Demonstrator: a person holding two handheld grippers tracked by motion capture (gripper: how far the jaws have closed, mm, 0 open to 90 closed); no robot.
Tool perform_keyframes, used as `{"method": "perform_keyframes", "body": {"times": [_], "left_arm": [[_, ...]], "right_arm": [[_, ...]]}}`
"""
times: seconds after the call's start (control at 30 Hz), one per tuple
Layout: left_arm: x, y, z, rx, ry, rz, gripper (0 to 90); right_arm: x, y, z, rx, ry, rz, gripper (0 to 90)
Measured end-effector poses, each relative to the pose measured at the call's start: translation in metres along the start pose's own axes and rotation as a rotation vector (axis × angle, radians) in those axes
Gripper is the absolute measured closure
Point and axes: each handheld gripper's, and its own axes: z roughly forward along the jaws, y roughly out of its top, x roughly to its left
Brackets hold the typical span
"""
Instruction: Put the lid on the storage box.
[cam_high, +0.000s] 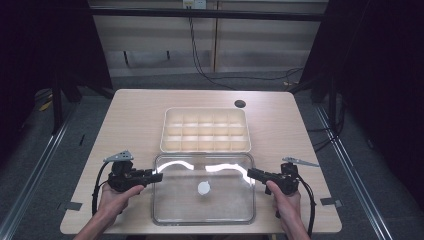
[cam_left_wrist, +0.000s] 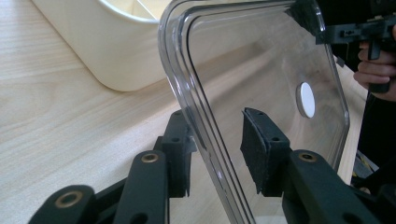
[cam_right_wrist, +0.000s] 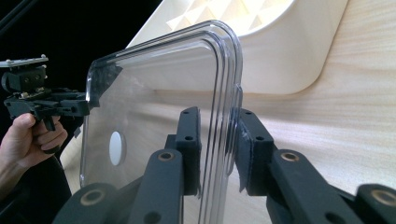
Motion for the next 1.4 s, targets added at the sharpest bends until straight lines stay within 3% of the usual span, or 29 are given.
{"method": "perform_keyframes", "body": {"times": [0.27, 0.53, 0.73, 0.93, 1.03, 1.4], "left_arm": [[0.000, 0.002, -0.004, -0.003, -0.008, 0.026, 64.6], [-0.002, 0.007, -0.009, -0.025, -0.016, 0.029, 67.6], [0.001, 0.009, -0.009, -0.019, -0.025, 0.021, 68.9], [-0.004, 0.014, -0.017, -0.039, -0.013, 0.051, 70.5], [-0.006, 0.015, -0.021, -0.056, -0.013, 0.055, 72.1], [-0.009, 0.024, -0.025, -0.088, 0.000, 0.067, 74.4]], "right_arm": [[0.005, 0.004, 0.000, -0.014, -0.014, -0.022, 73.0], [0.011, 0.009, -0.002, -0.042, -0.029, -0.035, 73.3], [0.015, 0.015, -0.003, -0.038, -0.045, -0.075, 73.3], [0.019, 0.018, -0.004, -0.045, -0.037, -0.084, 73.5], [0.024, 0.020, -0.005, -0.056, -0.039, -0.105, 73.6], [0.027, 0.024, -0.008, -0.055, -0.027, -0.109, 74.1]]}}
